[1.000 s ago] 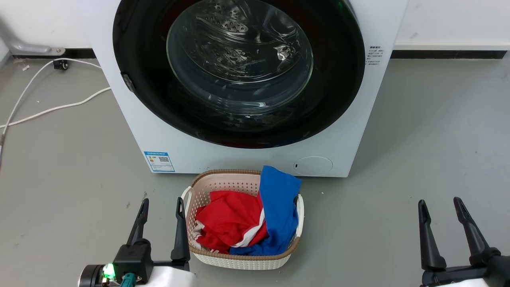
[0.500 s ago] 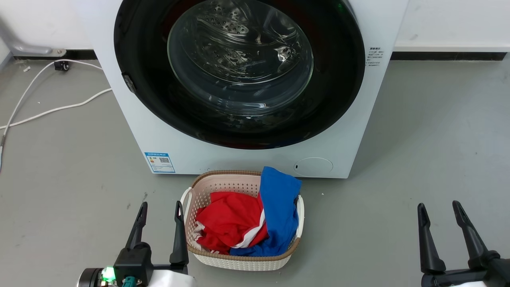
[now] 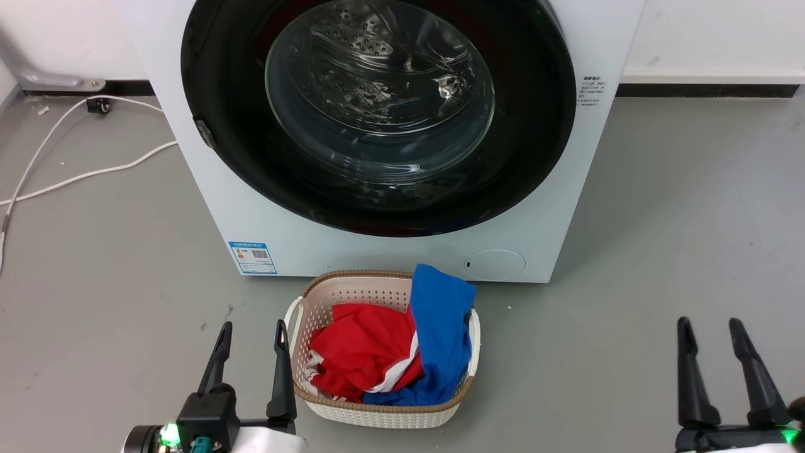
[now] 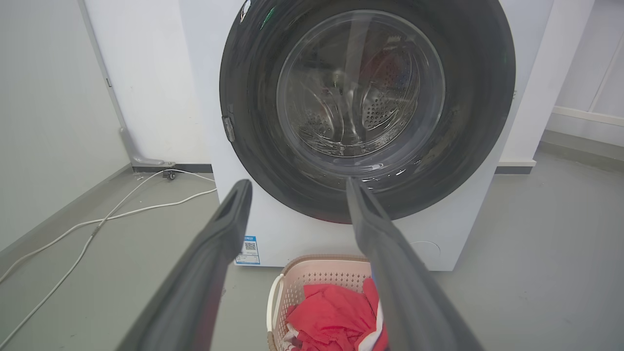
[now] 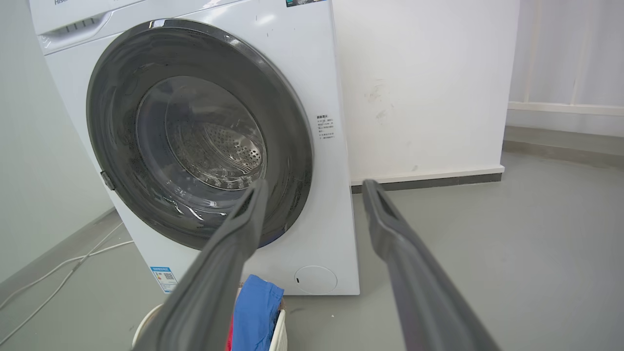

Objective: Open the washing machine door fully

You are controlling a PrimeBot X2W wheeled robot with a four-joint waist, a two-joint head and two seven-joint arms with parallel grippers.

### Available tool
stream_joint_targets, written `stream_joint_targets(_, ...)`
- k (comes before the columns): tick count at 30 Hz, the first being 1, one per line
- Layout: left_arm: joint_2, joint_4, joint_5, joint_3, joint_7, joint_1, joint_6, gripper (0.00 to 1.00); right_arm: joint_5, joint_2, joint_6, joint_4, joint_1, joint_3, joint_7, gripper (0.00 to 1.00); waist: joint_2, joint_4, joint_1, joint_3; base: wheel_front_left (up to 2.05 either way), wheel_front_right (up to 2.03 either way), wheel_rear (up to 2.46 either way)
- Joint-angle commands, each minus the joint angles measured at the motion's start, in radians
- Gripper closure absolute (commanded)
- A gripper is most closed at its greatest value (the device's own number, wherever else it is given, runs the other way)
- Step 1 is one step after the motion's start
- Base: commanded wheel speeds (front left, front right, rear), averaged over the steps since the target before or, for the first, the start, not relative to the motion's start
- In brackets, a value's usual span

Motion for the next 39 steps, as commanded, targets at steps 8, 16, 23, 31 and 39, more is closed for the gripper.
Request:
stream_joint_targets(8,-0.001,0.004,-0.007,-0.003,-0.003,0.010,0.005,0.00,0.432,0.000,0.000,0.029,-0.032,0.006,-0.004,0.00,-0.0001,0.000,0.0000,-0.001,0.00,0.00,0.00)
stream_joint_targets(16,-0.001,0.008,-0.011,-0.007,-0.003,0.013,0.008,0.00,0.840,0.000,0.000,0.029,-0.028,0.077,-0.003,0.00,-0.0001,0.001,0.0000,-0.003,0.00,0.00,0.00)
stream_joint_targets(23,-0.001,0.011,-0.013,-0.005,-0.003,0.014,0.005,0.00,1.122,0.000,0.000,0.020,-0.007,0.101,-0.003,0.00,-0.0001,0.001,0.0000,-0.004,0.00,0.00,0.00)
stream_joint_targets(31,-0.001,0.014,-0.015,-0.007,-0.003,0.016,0.003,0.00,1.429,-0.038,0.000,0.016,0.018,0.124,0.132,0.00,-0.0001,0.001,0.0000,-0.004,0.00,0.00,0.00)
stream_joint_targets(39,-0.001,0.017,-0.010,-0.008,-0.003,0.017,0.006,0.00,1.535,-0.033,0.000,0.008,0.037,0.077,0.270,0.00,-0.0001,0.004,0.0000,-0.006,0.00,0.00,0.00)
